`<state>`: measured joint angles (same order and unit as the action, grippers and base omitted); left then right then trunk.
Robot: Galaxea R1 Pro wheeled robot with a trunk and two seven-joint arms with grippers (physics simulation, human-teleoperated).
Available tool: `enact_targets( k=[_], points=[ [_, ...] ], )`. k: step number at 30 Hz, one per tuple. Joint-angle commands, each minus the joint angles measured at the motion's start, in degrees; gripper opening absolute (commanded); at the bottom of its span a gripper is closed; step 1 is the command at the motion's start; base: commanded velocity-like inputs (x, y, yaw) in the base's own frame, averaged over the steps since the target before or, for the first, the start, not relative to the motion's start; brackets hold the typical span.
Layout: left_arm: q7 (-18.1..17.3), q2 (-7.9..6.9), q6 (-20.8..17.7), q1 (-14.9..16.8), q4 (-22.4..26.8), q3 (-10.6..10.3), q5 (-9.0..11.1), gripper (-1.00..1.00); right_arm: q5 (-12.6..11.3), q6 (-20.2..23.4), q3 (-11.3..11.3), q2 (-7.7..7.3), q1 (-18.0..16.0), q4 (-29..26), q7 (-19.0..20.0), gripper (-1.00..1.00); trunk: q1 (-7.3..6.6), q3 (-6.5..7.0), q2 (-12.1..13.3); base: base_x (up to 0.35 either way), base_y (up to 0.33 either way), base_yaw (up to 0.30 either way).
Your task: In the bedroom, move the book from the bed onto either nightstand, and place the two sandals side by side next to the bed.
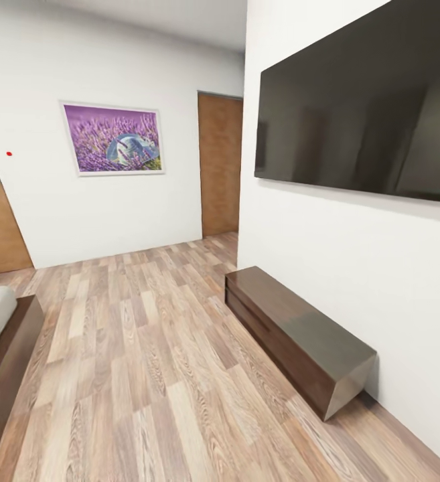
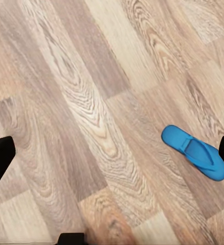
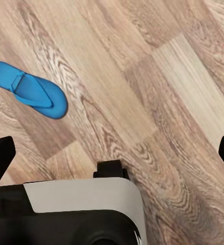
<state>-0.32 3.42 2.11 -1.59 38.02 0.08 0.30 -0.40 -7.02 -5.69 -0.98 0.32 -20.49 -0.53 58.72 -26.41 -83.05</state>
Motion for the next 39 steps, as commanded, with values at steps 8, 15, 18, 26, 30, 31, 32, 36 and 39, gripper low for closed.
enact_targets(
  k=[8, 15, 18, 26, 30, 31, 32, 36, 39],
  points=[
    [0.0, 0.01, 0.1, 0.0, 0.0, 0.0, 0.0, 1.0, 0.0, -0.1, -0.1, 0.02, 0.0, -0.1, 0.0, 1.0, 0.0, -0.04, 0.0, 0.0, 0.0, 0.284],
    [0.0, 0.01, 0.1, 0.0, 0.0, 0.0, 0.0, 1.0, 0.0, -0.1, -0.1, 0.02, 0.0, 0.0, -0.1, 1.0, 0.0, -0.04, 0.0, 0.0, 0.0, 0.284],
    [0.0, 0.01, 0.1, 0.0, 0.0, 0.0, 0.0, 1.0, 0.0, -0.1, -0.1, 0.02, 0.0, -0.1, 0.0, 1.0, 0.0, -0.04, 0.0, 0.0, 0.0, 0.285],
    [0.0, 0.01, 0.1, 0.0, 0.0, 0.0, 0.0, 1.0, 0.0, -0.1, -0.1, 0.02, 0.0, -0.1, 0.0, 1.0, 0.0, -0.04, 0.0, 0.0, 0.0, 0.285],
    [0.0, 0.01, 0.1, 0.0, 0.0, 0.0, 0.0, 1.0, 0.0, -0.1, -0.1, -0.01, 0.0, -0.1, -0.1, 1.0, 0.0, -0.04, 0.0, 0.0, 0.0, 0.285],
    [0.0, 0.01, 0.1, 0.0, 0.0, 0.0, 0.0, 1.0, 0.0, -0.1, -0.1, 0.0, 0.0, -0.1, -0.1, 1.0, 0.0, -0.04, 0.0, 0.0, 0.0, 0.284],
    [0.0, 0.01, 0.1, 0.0, 0.0, 0.0, 0.0, 1.0, 0.0, -0.1, -0.1, 0.0, 0.0, -0.1, 0.0, 1.0, 0.0, -0.04, 0.0, 0.0, 0.0, 0.284],
    [0.0, 0.01, 0.1, 0.0, 0.0, 0.0, 0.0, 1.0, 0.0, -0.1, -0.1, 0.01, 0.0, -0.1, 0.0, 1.0, 0.0, -0.04, 0.0, 0.0, 0.0, 0.275],
    [0.0, 0.01, 0.1, 0.0, 0.0, 0.0, 0.0, 1.0, 0.0, -0.1, -0.1, -0.03, 0.0, -0.1, 0.0, 1.0, 0.0, -0.04, 0.0, 0.0, 0.0, 0.195]
  ],
)
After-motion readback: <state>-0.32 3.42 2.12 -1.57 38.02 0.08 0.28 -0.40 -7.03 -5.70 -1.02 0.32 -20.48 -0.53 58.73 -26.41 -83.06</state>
